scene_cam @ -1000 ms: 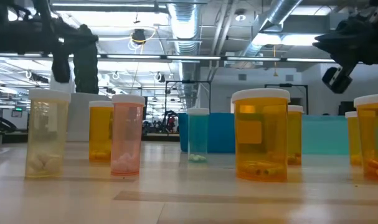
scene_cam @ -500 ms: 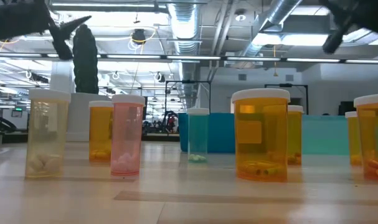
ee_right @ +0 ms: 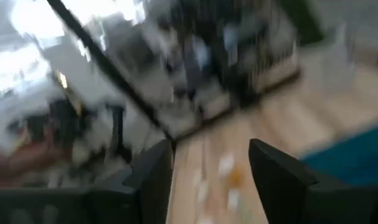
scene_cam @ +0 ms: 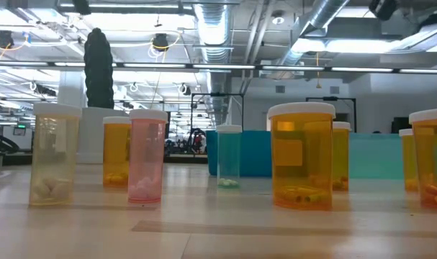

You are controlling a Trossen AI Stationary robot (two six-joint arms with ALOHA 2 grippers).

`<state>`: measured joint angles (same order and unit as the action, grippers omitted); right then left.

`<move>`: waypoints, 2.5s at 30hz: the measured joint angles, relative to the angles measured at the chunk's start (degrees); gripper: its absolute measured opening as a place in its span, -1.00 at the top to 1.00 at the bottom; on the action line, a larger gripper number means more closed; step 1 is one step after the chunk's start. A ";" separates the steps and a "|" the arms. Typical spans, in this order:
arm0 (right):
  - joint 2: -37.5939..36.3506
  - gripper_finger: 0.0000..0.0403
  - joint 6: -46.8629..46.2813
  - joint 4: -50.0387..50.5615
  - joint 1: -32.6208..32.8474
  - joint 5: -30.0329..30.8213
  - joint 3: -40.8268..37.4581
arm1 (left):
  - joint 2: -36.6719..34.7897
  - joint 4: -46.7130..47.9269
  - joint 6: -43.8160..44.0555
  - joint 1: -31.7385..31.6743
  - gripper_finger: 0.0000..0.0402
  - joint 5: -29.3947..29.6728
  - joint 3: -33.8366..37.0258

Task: Pick and place medicine bottles into bin by pill shape (circle, oval)
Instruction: Put the small orange pill bottle into the green bin

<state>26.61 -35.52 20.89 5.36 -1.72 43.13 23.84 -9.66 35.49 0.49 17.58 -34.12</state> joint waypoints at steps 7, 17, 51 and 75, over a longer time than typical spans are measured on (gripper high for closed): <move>6.93 -0.08 -8.65 16.71 6.87 -4.27 3.45 | 10.82 11.09 -4.22 0.00 -0.23 -2.87 -11.27; 12.58 -0.01 -15.29 18.12 17.05 -2.15 -3.86 | 13.66 12.07 -5.91 0.00 -0.23 -2.34 -13.08; 15.89 0.07 18.58 17.36 12.02 12.92 15.47 | 14.74 11.85 -5.91 0.00 -0.23 2.84 -13.01; 20.04 -0.20 -17.74 18.87 42.84 30.90 -7.13 | 20.80 8.60 -5.57 0.02 -0.23 3.24 -13.04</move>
<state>46.65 -53.26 39.76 48.20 29.18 36.00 44.64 -1.06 29.92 0.51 20.82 -47.16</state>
